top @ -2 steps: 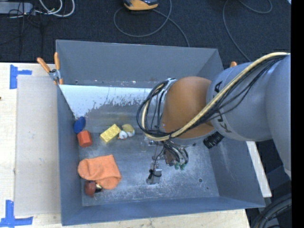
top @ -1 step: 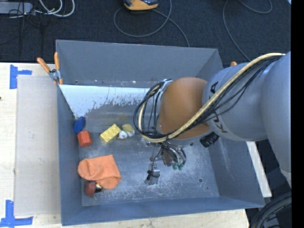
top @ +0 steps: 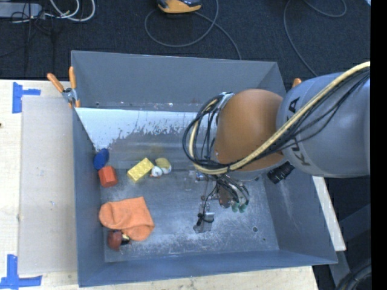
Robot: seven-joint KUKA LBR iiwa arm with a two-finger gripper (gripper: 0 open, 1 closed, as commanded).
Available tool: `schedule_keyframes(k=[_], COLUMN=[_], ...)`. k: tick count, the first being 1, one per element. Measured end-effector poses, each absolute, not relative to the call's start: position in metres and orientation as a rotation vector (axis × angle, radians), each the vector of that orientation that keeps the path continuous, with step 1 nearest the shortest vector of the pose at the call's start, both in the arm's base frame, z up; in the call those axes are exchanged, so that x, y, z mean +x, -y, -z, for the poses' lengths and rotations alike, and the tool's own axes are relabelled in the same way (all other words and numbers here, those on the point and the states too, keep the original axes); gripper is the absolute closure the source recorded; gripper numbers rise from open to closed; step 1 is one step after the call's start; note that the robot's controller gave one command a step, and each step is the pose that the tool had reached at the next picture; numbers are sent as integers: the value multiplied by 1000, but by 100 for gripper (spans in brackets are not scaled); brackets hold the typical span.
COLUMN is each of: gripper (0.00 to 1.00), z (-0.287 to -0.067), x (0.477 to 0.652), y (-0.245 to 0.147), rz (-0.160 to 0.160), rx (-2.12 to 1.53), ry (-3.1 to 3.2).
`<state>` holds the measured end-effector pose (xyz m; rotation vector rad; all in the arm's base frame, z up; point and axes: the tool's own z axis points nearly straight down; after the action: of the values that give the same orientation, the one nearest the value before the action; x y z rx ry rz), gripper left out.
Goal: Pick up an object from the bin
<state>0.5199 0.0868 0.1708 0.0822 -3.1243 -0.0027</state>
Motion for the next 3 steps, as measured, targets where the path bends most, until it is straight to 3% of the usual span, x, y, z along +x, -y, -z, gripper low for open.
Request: schedule_keyframes(k=[1,2,3], gripper=[0,0,0], z=[-143,-118,-113], x=[535,521,555], y=[-120,-138,-184], rz=[1,1,1], rx=[57,182,106], ry=[3135,3113,3132])
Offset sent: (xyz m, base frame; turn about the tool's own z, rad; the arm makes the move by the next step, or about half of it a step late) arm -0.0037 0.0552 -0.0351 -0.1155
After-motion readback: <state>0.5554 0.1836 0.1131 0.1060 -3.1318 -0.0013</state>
